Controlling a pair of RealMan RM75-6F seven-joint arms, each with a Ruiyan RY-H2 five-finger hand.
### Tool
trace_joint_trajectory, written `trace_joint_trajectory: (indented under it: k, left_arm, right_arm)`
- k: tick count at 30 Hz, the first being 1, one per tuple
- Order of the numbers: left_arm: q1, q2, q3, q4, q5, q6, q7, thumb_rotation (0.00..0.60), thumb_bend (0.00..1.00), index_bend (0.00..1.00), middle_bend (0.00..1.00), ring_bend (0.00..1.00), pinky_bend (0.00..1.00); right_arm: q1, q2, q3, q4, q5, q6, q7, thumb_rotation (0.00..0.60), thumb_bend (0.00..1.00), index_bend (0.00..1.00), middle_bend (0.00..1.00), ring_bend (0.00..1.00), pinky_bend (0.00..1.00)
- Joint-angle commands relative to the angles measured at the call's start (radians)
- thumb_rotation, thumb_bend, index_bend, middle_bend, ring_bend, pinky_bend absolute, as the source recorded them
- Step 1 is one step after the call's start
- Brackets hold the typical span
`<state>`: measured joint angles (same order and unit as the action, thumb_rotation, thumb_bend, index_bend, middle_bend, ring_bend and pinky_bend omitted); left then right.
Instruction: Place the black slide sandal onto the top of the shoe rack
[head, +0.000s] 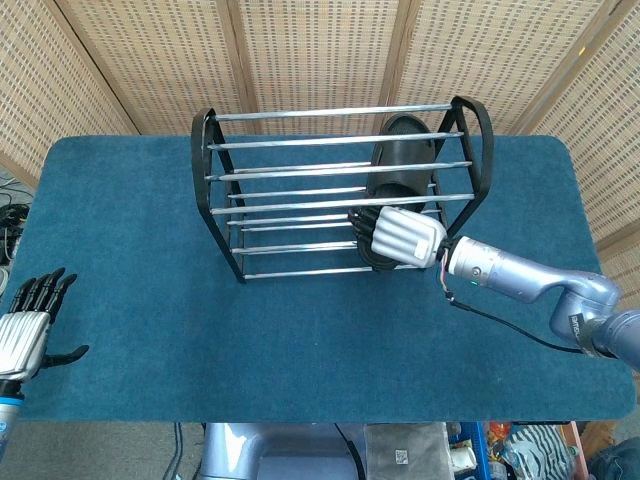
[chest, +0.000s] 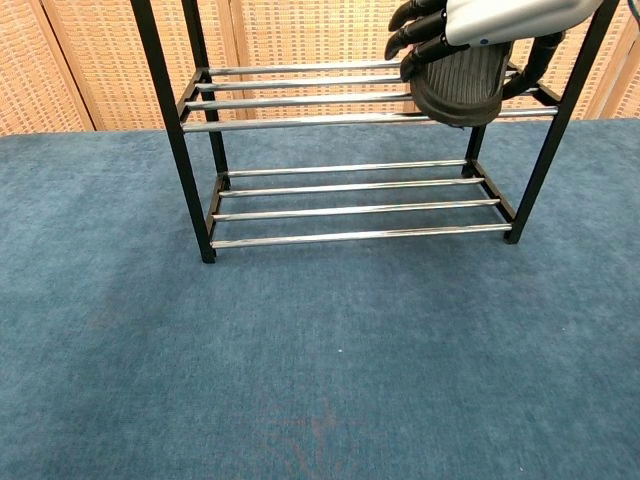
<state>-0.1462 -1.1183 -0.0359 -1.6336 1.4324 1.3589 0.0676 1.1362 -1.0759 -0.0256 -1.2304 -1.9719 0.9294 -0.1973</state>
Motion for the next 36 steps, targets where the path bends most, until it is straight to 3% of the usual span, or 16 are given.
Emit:
trace_joint_trajectory:
  k: [1,8,20,25,29,36]
  left_arm:
    - [0.001,0.001,0.001,0.0,0.001,0.002,-0.002,0.6,0.0,0.0,0.0,0.0,0.0]
    - [0.003,0.002,0.002,-0.002,0.006,0.009,-0.003,0.6,0.0,0.0,0.0,0.0,0.0]
    - [0.011,0.006,0.007,-0.008,0.021,0.028,-0.01,0.6,0.0,0.0,0.0,0.0,0.0]
    - [0.015,0.011,0.01,-0.007,0.029,0.037,-0.022,0.6,0.0,0.0,0.0,0.0,0.0]
    - [0.019,0.013,0.016,-0.007,0.042,0.045,-0.03,0.6,0.0,0.0,0.0,0.0,0.0]
    - [0.031,0.017,0.025,-0.009,0.073,0.076,-0.039,0.6,0.0,0.0,0.0,0.0,0.0]
  right_arm:
    - [-0.018,0.001,0.031,-0.031,0.058,-0.045,-0.084,0.6,0.23,0.16,0.0,0.0,0.13]
    - [-0.046,0.017,0.069,-0.117,0.137,-0.089,-0.203,0.6,0.16,0.1,0.0,0.0,0.03]
    - [-0.085,0.066,0.083,-0.244,0.156,-0.072,-0.308,0.6,0.15,0.09,0.0,0.0,0.02]
    - [-0.139,0.113,0.062,-0.321,0.121,0.009,-0.317,0.6,0.14,0.09,0.0,0.0,0.02]
    - [-0.216,0.146,0.014,-0.363,0.052,0.133,-0.296,0.6,0.13,0.09,0.0,0.0,0.02]
    - [-0.426,0.121,-0.066,-0.312,0.029,0.411,-0.181,0.6,0.06,0.09,0.0,0.0,0.01]
